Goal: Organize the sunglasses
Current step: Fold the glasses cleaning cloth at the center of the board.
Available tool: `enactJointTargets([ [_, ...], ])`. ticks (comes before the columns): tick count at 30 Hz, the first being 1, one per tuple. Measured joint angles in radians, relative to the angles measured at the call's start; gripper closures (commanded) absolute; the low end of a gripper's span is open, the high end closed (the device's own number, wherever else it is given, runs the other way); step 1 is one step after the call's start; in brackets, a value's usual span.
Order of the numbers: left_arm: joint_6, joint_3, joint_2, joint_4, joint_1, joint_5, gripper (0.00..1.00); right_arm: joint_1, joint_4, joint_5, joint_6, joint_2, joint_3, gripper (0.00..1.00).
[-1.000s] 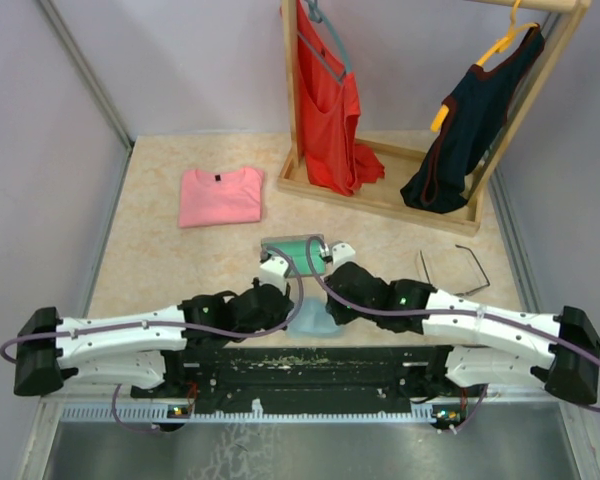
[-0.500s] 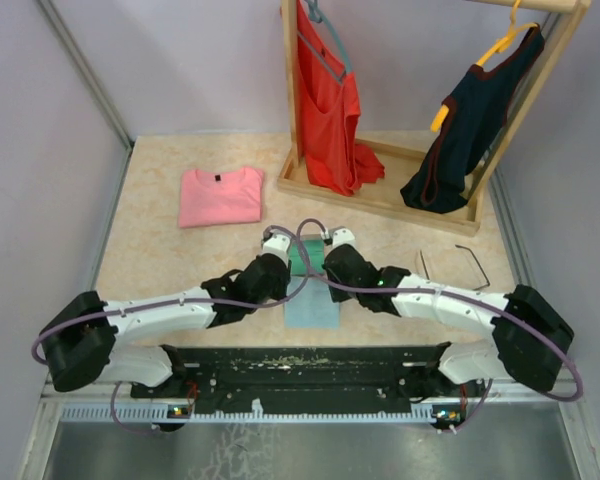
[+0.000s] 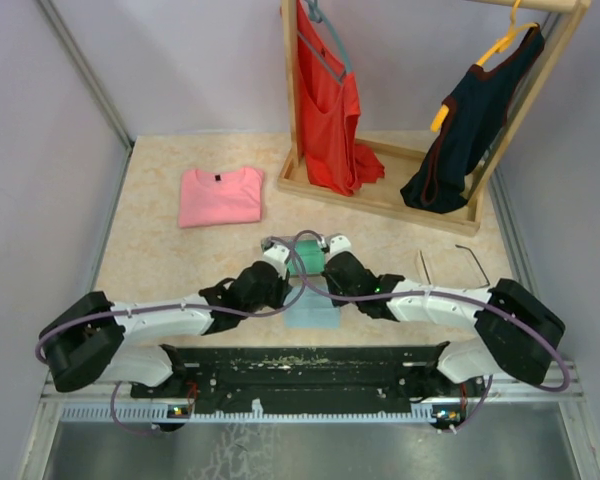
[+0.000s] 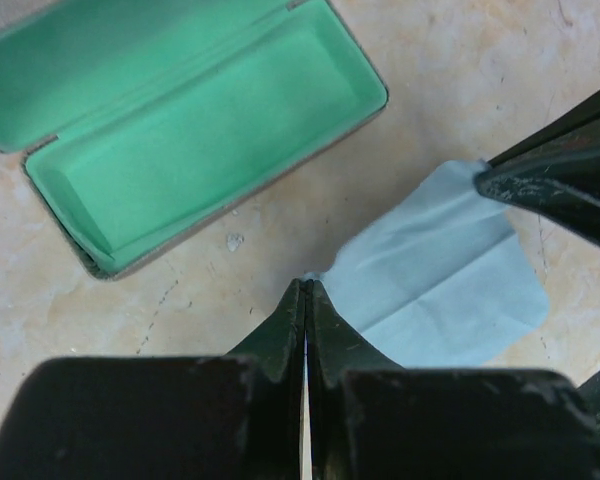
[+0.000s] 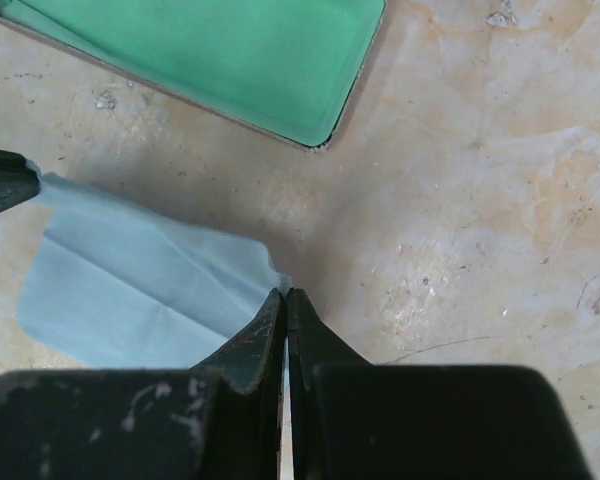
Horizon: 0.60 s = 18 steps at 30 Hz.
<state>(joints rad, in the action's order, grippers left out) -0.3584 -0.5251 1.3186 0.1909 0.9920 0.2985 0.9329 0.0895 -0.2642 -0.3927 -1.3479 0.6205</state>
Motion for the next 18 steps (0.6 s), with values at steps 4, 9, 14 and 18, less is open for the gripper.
enactJointTargets([
  [4,0.002,0.056,-0.024,0.035,0.0,-0.026,1.0,0.0,-0.045,0.004,0.0,0.027,-0.054,1.0],
  [9,0.009,0.104,-0.045,0.069,0.0,-0.04,1.0,0.0,-0.121,0.004,0.001,0.073,-0.135,1.0],
  [14,0.014,0.122,-0.053,0.088,0.0,-0.047,1.0,0.0,-0.158,0.027,0.014,0.081,-0.156,0.98],
  [18,0.013,0.128,-0.053,0.098,0.0,-0.057,1.0,0.0,-0.164,0.073,0.026,0.079,-0.156,0.97],
])
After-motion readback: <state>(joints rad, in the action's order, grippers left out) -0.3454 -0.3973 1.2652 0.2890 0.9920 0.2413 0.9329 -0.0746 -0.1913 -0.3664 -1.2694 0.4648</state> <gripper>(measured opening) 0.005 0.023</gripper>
